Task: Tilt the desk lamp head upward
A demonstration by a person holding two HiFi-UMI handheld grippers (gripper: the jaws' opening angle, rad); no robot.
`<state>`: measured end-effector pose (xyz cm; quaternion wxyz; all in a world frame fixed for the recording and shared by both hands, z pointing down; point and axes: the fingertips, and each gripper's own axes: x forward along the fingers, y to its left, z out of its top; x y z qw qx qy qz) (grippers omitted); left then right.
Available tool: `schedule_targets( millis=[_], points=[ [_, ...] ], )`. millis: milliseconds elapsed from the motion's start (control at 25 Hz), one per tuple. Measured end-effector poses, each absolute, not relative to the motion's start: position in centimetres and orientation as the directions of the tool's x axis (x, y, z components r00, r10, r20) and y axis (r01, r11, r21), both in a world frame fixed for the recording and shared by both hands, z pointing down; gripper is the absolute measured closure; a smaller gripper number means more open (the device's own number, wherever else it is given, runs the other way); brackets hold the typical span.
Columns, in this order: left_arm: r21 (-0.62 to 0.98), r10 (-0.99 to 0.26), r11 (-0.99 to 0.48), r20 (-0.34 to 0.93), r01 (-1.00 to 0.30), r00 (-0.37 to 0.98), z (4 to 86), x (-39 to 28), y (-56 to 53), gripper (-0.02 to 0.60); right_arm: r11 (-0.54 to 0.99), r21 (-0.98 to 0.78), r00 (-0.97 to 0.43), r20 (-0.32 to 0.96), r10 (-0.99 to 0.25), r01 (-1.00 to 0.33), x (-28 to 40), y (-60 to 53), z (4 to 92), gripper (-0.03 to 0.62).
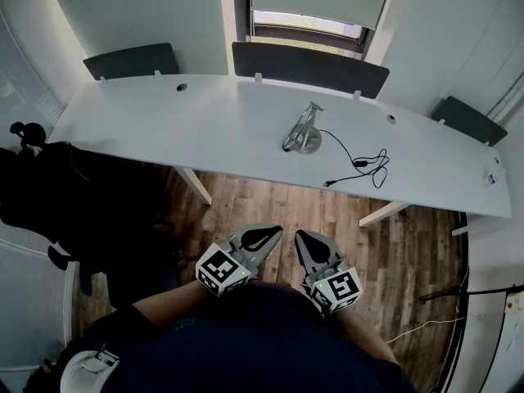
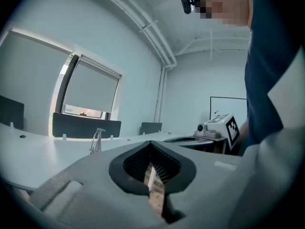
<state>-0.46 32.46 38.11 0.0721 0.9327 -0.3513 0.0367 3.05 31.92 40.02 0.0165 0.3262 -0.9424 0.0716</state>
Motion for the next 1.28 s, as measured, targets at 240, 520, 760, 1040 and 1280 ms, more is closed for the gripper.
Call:
schedule_targets(
  millis=[240,520,760,1040,1280],
  points=[
    [0.09,-0.656,-0.74,0.119,-0.666,0.745,38.3,-0.4,32.5,0.575,0.776,-0.138,-0.788,0.089,-0.61,-0.616,3.3,32.2,40.3,0.585],
    [0.112,-0.661,-0.732,0.124,-0.672,0.74,38.4,0.0,32.5,0.575,0.781,-0.15,-0.795,0.098,-0.598,-0.606,3.4,32.3,40.6,0.585],
    [0.098,-0.671,-0.725,0.127,-0.682,0.731,38.6,0.8,31.7,0.575,0.778,-0.182,-0.798,0.084,-0.597,-0.601,4.1,31.6,40.7,0.583],
    [0.086,-0.698,-0.698,0.135,-0.711,0.703,38.9,2.6,30.6,0.575,0.794,-0.184,-0.813,0.072,-0.577,-0.58,6.6,30.6,41.6,0.583],
    [0.11,-0.735,-0.655,0.135,-0.747,0.665,39.8,3.4,29.0,0.575,0.799,-0.205,-0.823,0.089,-0.561,-0.566,7.8,29.2,42.5,0.583]
  ],
)
